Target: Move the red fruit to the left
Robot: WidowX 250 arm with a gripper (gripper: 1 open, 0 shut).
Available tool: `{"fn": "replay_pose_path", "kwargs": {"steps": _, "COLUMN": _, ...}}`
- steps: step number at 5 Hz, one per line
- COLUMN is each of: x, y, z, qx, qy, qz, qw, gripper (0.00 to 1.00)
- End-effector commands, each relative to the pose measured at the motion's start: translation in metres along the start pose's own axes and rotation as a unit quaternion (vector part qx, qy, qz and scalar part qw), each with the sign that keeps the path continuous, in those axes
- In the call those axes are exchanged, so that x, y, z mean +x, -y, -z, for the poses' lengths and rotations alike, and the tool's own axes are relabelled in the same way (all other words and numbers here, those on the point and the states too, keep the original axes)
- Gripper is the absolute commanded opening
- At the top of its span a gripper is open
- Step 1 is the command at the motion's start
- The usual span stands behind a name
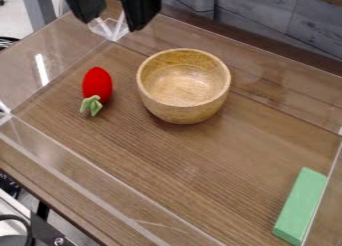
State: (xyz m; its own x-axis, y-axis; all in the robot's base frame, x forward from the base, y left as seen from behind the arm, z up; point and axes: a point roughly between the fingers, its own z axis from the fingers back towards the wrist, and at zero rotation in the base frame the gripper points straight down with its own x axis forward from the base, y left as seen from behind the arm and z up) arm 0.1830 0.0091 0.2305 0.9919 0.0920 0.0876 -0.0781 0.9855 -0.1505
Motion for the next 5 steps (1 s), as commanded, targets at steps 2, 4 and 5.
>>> {"fn": "replay_pose_path", "kwargs": {"steps": 2, "x": 0.005, "y": 0.028, "z": 0.002, "qx": -0.008, "qy": 0.011, "qz": 0.066, "qw": 0.9978, "gripper": 1.0}}
{"fn": "replay_pose_path", "kwargs": {"steps": 4, "x": -0.001, "y": 0.011, "z": 0.007, "qx": 0.01, "qy": 0.003, "qz": 0.067, "qw": 0.9977, "gripper": 1.0}}
{"fn": "replay_pose_path", "kwargs": {"steps": 5, "x": 0.001, "y": 0.02, "z": -0.004, "qx": 0.008, "qy": 0.0, "qz": 0.073, "qw": 0.9973, "gripper": 1.0}}
